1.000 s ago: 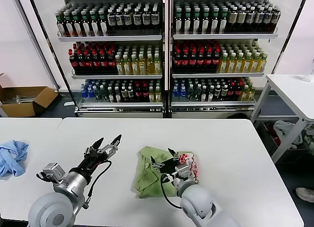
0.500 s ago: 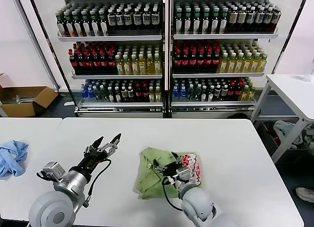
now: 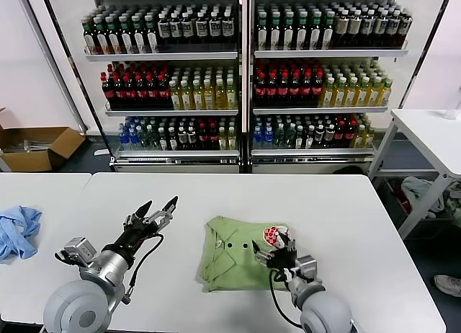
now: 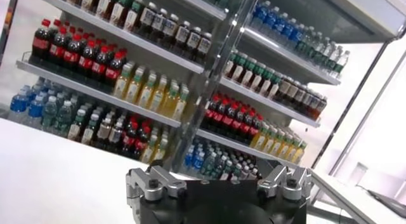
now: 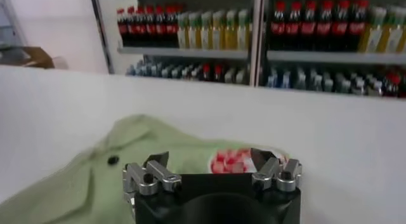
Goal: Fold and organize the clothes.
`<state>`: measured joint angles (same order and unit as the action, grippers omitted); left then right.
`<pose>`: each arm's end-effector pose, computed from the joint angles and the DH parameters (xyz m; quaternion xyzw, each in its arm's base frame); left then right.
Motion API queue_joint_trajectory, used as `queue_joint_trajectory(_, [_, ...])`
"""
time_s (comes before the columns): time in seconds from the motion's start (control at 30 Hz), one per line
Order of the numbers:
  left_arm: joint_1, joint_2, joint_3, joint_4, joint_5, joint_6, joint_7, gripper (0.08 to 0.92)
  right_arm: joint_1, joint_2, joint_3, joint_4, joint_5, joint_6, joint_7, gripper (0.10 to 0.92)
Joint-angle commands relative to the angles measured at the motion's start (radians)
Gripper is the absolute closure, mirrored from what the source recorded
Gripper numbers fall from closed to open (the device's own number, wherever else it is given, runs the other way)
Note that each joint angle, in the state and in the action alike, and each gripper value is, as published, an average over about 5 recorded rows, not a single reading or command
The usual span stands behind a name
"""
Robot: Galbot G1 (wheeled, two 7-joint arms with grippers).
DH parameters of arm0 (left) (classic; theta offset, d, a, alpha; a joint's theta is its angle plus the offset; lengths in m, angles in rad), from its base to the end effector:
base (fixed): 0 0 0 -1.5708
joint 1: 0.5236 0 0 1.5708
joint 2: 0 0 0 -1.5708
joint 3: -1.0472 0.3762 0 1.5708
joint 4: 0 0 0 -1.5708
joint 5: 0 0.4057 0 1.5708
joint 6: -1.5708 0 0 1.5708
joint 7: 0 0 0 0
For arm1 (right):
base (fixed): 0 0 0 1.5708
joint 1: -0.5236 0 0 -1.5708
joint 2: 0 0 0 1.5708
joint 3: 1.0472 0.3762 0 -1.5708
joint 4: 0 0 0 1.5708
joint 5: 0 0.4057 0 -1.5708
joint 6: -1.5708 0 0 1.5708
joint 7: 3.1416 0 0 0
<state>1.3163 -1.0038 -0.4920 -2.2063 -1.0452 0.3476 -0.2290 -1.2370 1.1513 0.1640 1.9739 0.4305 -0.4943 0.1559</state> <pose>0.2828 0.0640 -0.2022 -0.1356 -0.9623 0.2093 0.1086 0.2955 0.0315 -0.3131 0.1700 -0.9600 0.0132 0.2219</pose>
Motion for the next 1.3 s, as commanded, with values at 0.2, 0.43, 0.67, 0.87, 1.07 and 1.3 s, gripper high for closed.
queue_joint_trajectory(0.2, [0.005,0.0,0.002,-0.007,0.01,-0.001,0.0,0.177,-0.067,-0.032,0.108,0.115,0.074,-0.053,-0.04,0.203])
queue_joint_trajectory(0.43, [0.031,0.007,-0.007,-0.003,0.041,0.001,0.022,0.177,-0.183,-0.047,0.323,0.258,0.066,0.026,-0.099,0.203])
queue_joint_trajectory(0.67, [0.067,0.017,-0.012,0.015,0.162,-0.024,0.099,0.177,-0.383,-0.036,0.594,0.194,0.07,0.29,-0.28,0.203])
queue_joint_trajectory(0.87, [0.121,-0.003,-0.049,0.038,0.359,-0.117,0.181,0.177,-0.504,-0.008,0.798,0.157,0.096,0.424,-0.331,0.203])
queue_joint_trajectory(1.07, [0.203,-0.091,-0.135,0.018,0.546,-0.18,0.312,0.177,-0.564,0.021,0.865,0.153,0.133,0.472,-0.333,0.203])
queue_joint_trajectory(1.3, [0.271,-0.247,-0.26,-0.012,0.701,-0.236,0.436,0.177,-0.573,0.071,0.847,0.172,0.167,0.486,-0.382,0.203])
